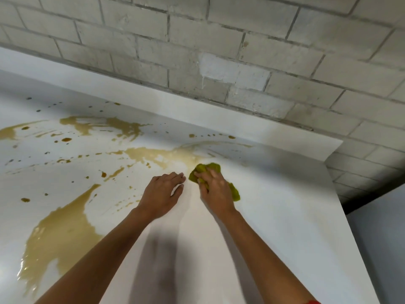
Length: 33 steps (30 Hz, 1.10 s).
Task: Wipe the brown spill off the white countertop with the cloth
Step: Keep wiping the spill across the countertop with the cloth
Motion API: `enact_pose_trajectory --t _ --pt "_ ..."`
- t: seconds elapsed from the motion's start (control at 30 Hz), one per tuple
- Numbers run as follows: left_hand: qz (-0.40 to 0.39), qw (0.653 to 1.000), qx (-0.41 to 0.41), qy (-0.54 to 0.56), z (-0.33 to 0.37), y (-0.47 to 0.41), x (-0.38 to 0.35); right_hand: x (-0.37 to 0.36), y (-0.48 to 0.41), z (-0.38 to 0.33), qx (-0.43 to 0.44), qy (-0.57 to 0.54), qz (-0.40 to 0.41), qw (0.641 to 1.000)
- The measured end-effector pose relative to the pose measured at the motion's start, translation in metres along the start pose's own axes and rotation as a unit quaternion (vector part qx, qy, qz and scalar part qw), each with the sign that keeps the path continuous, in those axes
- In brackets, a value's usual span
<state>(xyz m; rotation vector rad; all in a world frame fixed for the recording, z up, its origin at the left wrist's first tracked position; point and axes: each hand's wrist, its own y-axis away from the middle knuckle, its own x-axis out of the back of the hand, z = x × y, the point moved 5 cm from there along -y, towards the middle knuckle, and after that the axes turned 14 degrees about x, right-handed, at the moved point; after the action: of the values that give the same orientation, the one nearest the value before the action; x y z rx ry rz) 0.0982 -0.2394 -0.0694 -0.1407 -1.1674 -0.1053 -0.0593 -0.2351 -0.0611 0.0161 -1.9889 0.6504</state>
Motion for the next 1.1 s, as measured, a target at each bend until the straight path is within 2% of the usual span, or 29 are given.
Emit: enact_pose_trajectory --t 0.1,0.23,0.3,0.4,0.5,0.6,0.67,0.73,0.8,0.87,0.97,1.1 --pt "-0.004 1.000 0.003 0.010 -0.001 0.001 -0.001 0.017 0.020 0.023 -0.002 0.006 0.017 1.000" --pt "-0.012 1.000 0.003 0.008 -0.001 0.001 -0.002 0.024 0.001 0.063 -0.115 0.072 0.019 0.991" --pt "-0.016 1.000 0.002 0.006 -0.001 0.001 -0.002 0.015 -0.018 0.058 -0.136 0.090 0.003 0.987" --pt "-0.015 1.000 0.001 0.011 -0.001 0.000 -0.002 -0.004 -0.037 0.033 -0.092 0.057 -0.012 0.994" --pt "-0.013 1.000 0.001 0.016 -0.003 -0.001 -0.001 -0.011 -0.022 0.004 0.005 0.000 -0.017 1.000" --pt "-0.019 0.999 0.001 0.026 -0.006 -0.001 -0.001 0.005 0.005 0.016 0.039 -0.010 -0.004 0.999" --pt "-0.021 0.999 -0.001 0.029 -0.006 -0.001 0.000 0.021 0.011 0.041 0.003 0.016 0.008 1.000" --pt "-0.025 0.999 -0.004 0.032 -0.005 -0.001 0.000 0.030 0.005 0.070 -0.068 0.049 0.019 0.996" --pt "-0.026 0.999 -0.005 0.030 -0.004 -0.001 0.000 0.028 -0.011 0.086 -0.144 0.082 0.009 0.986" --pt "-0.021 0.999 -0.007 0.023 -0.003 -0.002 0.000 0.020 -0.029 0.082 -0.174 0.091 -0.013 0.981" --pt "-0.001 1.000 -0.009 0.013 0.001 -0.005 0.003 0.003 -0.040 0.057 -0.112 0.044 -0.034 0.992" --pt "0.030 0.999 -0.022 -0.003 0.003 -0.009 0.008 0.014 -0.007 0.043 -0.001 -0.017 -0.028 0.999"
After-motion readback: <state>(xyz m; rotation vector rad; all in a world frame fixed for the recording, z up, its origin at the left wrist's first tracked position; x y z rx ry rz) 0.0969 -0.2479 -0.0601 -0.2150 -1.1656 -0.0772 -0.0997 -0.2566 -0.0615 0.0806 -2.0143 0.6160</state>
